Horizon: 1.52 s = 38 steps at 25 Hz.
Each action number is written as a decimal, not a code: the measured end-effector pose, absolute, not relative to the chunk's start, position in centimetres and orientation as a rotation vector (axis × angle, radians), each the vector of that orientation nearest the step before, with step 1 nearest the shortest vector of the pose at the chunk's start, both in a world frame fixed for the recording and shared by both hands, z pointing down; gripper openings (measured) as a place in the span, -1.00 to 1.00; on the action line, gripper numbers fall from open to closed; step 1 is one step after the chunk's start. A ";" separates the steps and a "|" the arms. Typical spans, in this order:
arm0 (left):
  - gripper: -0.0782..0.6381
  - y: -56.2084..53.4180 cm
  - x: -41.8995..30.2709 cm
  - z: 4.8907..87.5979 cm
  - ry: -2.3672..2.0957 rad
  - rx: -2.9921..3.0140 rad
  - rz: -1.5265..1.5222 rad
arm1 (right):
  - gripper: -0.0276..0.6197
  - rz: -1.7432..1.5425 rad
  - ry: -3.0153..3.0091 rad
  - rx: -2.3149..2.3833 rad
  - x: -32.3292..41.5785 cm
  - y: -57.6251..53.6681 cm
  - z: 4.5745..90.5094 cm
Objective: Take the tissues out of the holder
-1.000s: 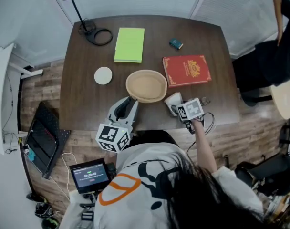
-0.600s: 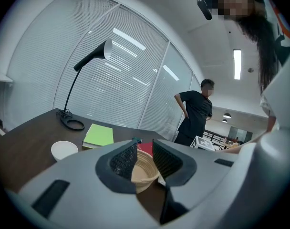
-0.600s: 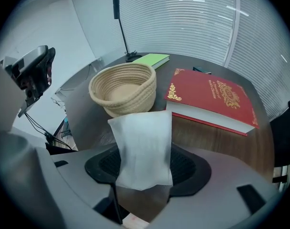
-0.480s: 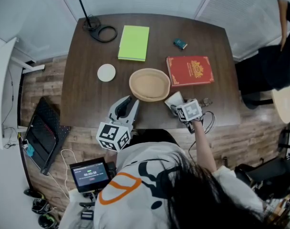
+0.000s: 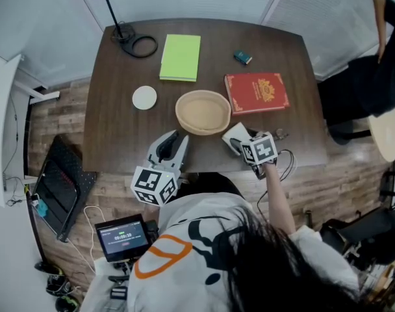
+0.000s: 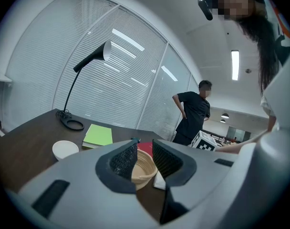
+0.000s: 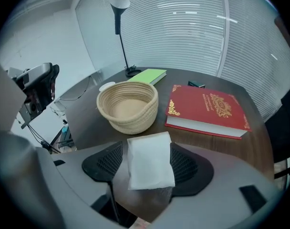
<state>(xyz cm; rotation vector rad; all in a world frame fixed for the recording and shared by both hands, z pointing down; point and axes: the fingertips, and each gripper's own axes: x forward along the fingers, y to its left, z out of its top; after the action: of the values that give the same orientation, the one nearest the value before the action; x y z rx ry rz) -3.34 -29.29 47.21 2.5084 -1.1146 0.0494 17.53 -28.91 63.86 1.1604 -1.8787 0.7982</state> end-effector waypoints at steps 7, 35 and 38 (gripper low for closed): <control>-0.51 -28.0 -3.8 46.6 -1.095 2.525 0.046 | 0.05 0.819 -1.982 1.308 16.3 -28.0 60.8; -0.51 -17.9 -5.1 46.0 -1.013 2.580 0.025 | -0.66 0.848 -2.242 1.464 8.0 -17.6 53.4; -0.51 -18.4 -5.6 46.3 -1.035 2.574 0.032 | -0.66 0.847 -2.266 1.440 7.1 -18.3 53.5</control>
<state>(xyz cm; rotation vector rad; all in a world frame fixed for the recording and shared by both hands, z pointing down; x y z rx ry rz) -5.60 -18.42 46.25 2.5738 -1.0353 0.0324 7.14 -18.32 53.53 1.4398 -2.2664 0.8470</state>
